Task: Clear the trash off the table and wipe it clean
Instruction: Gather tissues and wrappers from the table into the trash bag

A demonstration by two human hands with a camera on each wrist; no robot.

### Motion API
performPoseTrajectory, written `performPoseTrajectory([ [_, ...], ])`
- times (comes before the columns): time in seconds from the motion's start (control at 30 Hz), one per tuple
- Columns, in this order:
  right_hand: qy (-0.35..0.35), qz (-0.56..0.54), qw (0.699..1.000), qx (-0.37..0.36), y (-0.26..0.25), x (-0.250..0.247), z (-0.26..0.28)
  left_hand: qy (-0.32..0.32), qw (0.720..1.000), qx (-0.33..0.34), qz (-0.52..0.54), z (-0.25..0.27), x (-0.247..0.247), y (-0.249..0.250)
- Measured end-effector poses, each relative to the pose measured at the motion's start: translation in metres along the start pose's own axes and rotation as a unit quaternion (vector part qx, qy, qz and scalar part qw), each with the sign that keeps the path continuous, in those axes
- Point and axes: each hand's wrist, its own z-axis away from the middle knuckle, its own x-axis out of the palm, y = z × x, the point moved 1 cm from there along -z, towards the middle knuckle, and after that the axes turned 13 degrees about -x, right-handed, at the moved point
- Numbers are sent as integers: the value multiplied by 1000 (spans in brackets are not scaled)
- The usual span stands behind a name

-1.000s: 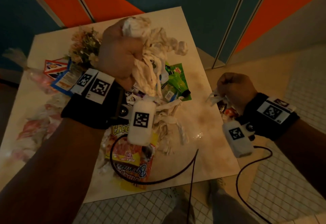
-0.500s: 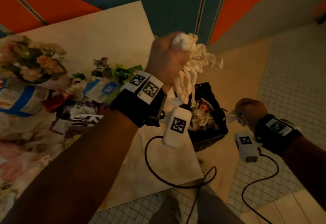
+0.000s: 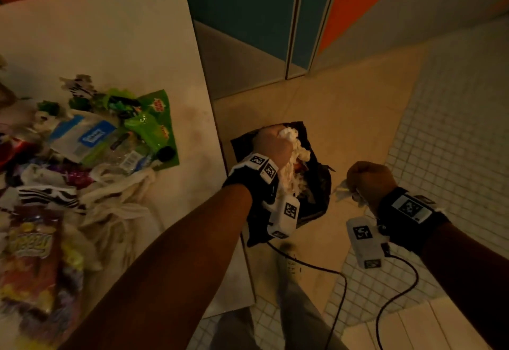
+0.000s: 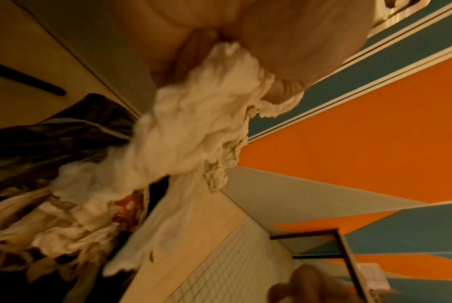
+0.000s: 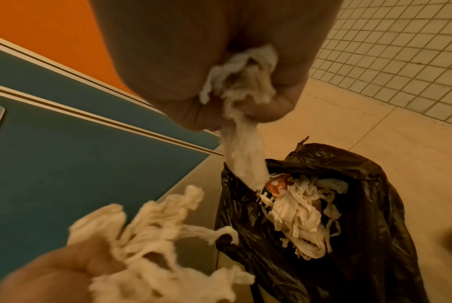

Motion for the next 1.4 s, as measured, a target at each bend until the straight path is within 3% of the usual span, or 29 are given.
performPoseTrajectory([
  [0.2,-32,36,999,-14,10,1,-25,-4,992,1,-127,-26,37,-30],
  [0.4,-60,45,997,-28,16,10,-43,-33,970,-70,-229,-59,57,-63],
  [0.53,-74,61,995,-39,12,19,-52,-108,942,-123,-293,-83,55,-86],
  [0.6,-75,75,993,-43,9,25,-57,-95,941,-135,-296,-103,50,-93],
  [0.7,-90,86,991,-46,3,38,-65,-12,971,-116,-207,-79,15,-44],
  [0.8,-93,82,991,-48,-4,55,-72,59,988,-45,-135,-61,-18,4],
  [1.0,-192,190,961,-64,-29,78,-71,148,983,109,18,17,-92,62],
  [1.13,-151,194,965,-96,-66,77,-58,188,966,167,56,65,-158,57],
  [1.23,-126,146,967,-166,-108,82,-38,229,957,177,32,87,-205,37],
  [1.3,-131,129,958,-220,-135,92,-21,252,955,158,21,96,-237,21],
  [1.4,-149,152,921,-326,-170,120,9,279,951,130,7,106,-282,-5],
])
